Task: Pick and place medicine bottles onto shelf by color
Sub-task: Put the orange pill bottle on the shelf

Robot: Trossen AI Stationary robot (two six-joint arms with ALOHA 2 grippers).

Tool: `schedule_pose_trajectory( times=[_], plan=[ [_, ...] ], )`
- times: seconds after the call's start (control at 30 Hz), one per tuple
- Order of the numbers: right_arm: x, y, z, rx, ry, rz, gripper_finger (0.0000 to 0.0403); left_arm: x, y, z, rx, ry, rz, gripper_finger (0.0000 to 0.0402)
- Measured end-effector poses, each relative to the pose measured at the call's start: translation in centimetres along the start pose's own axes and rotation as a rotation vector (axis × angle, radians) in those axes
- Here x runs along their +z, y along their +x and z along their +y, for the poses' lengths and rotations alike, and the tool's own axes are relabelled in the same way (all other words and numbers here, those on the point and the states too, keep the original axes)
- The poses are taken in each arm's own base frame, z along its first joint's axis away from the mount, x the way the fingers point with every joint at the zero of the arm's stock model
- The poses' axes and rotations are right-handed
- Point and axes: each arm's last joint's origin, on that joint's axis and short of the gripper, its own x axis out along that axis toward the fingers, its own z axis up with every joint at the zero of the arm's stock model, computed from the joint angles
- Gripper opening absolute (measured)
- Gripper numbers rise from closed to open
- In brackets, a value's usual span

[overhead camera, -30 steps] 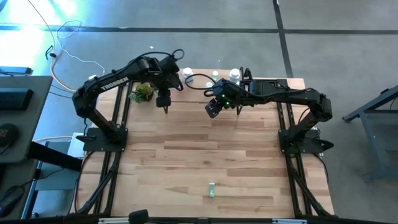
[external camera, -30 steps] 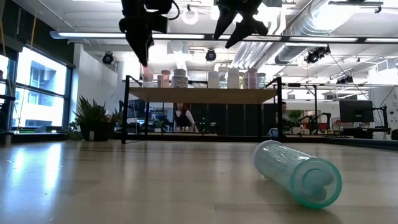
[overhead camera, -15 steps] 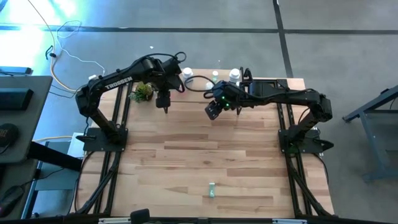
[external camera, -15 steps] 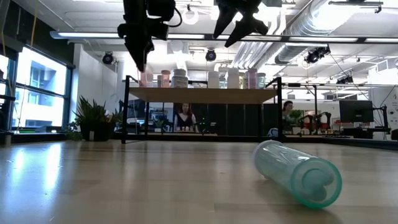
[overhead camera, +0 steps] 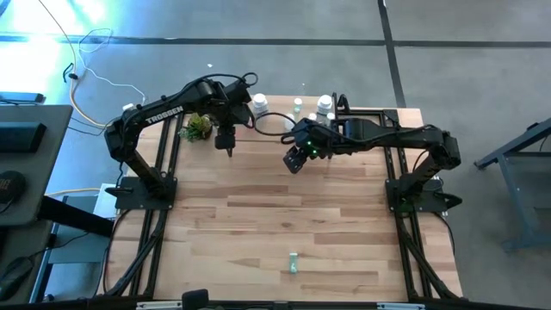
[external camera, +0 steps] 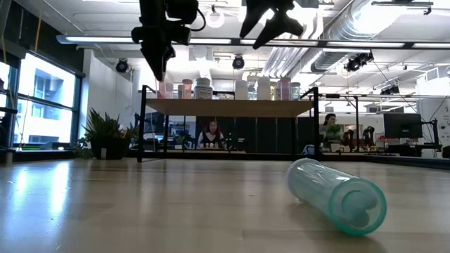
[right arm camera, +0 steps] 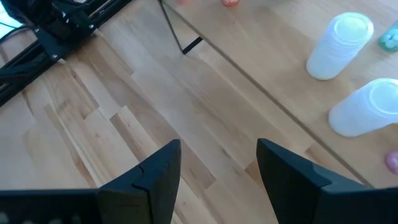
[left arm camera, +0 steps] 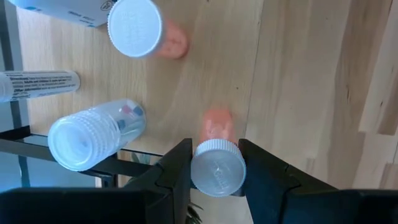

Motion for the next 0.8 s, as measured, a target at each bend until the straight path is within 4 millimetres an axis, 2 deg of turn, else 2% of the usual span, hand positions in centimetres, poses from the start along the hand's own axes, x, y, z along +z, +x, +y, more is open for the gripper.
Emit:
schedule_pose_trajectory(
  times=[0.8],
  plan=[
    [-0.56, -0.13, 0.30, -0.006, -0.005, 0.027, 0.0201, 0.00, -0.01, 0.01, 0.004, 0.035, 0.000, 0.0117]
  ],
)
